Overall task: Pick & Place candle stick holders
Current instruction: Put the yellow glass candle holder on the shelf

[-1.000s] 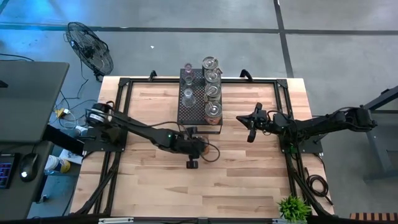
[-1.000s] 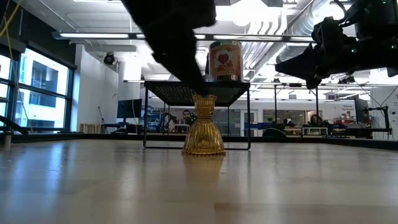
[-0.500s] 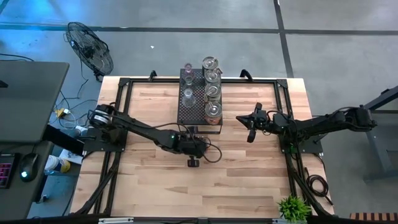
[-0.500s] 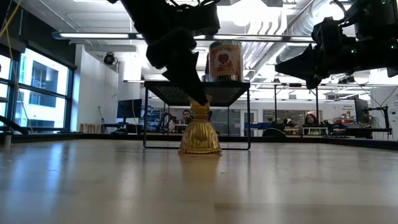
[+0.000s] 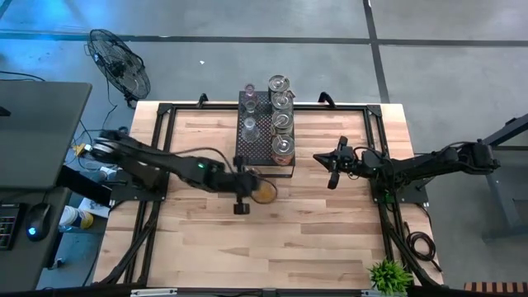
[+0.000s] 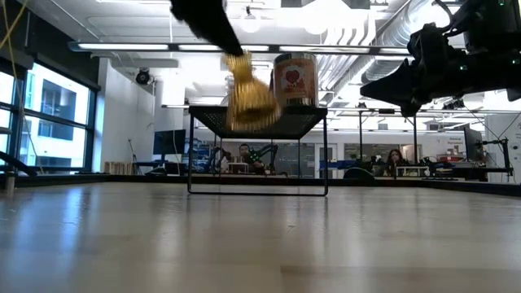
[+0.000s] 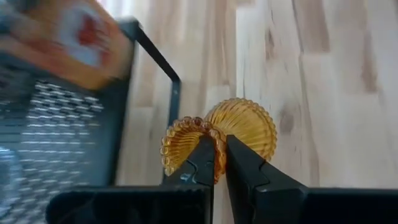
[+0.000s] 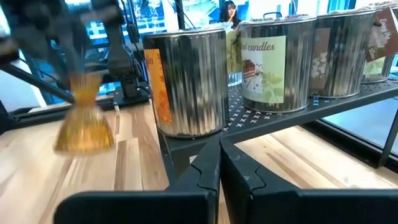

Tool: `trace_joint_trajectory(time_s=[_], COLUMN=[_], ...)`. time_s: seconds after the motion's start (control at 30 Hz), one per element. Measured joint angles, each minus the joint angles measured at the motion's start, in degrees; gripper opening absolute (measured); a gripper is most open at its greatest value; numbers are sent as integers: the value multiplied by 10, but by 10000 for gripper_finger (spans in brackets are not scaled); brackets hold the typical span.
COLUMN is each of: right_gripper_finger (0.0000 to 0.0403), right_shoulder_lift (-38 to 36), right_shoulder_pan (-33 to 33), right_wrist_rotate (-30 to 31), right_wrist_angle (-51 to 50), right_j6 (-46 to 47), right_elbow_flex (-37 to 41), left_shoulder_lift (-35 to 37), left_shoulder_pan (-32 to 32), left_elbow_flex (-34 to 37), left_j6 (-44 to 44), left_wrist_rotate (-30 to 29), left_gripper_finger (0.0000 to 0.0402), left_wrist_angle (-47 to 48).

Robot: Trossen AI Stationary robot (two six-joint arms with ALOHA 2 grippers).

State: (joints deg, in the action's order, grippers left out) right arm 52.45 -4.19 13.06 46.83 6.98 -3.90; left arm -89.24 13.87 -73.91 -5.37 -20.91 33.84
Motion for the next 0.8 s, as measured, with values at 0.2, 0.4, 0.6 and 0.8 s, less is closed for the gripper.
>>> trace_joint_trajectory(time_s=[0.2, 0.4, 0.6, 0.8], right_gripper_finger=[2, 2, 2, 1], right_shoulder_lift=[0, 0, 0, 0], right_shoulder_pan=[0, 0, 0, 0], right_wrist_rotate=[-1, -2, -2, -2], right_wrist_angle=[-3, -3, -5, -8], right_j6=[0, 0, 0, 0], right_elbow_flex=[0, 0, 0, 0], left_shoulder_lift=[76, 66, 64, 39], left_shoulder_pan=[-13, -76, -161, -188], left_elbow_flex=[-41, -135, -144, -144], left_j6=[-18, -8, 20, 38], left_wrist_rotate=[-38, -50, 8, 45], left_gripper_finger=[12, 12, 12, 12], left_wrist_angle=[69, 184, 200, 202])
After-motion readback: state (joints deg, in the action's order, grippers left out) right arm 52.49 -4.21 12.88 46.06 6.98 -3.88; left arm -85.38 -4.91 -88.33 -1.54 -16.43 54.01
